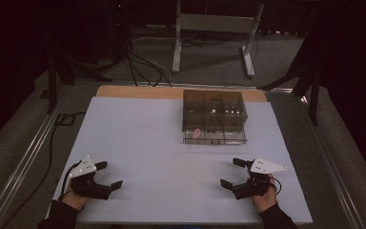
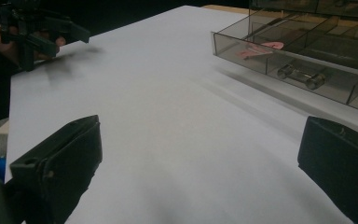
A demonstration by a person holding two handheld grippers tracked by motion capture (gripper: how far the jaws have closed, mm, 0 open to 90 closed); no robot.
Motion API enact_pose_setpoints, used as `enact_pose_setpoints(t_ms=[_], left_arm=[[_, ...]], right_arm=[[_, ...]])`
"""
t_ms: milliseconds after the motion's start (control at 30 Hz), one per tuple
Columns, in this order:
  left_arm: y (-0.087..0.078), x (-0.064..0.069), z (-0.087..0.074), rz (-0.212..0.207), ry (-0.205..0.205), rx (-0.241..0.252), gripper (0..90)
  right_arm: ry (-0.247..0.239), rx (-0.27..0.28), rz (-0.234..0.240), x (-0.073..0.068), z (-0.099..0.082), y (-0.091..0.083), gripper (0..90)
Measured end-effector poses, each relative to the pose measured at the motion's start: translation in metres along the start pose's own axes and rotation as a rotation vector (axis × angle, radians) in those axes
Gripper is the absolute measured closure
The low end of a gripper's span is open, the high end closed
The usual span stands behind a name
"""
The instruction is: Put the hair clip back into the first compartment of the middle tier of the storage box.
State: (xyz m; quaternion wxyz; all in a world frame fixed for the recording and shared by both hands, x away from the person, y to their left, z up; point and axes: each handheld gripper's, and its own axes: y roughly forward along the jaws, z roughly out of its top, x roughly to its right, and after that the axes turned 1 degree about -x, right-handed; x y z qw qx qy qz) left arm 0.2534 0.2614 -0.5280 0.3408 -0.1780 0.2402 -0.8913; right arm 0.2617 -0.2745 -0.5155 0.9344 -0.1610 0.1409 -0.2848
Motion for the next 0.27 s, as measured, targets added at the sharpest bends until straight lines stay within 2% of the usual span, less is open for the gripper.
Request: enact_pose_setpoints(t_ms=[267], left_arm=[[0.0007, -0.0008, -0.0001, 0.0, -0.003, -0.004, 0.5]], right_arm=[[0.003, -0.01, 0.0, 0.0008, -0.001, 0.0017, 0.0]])
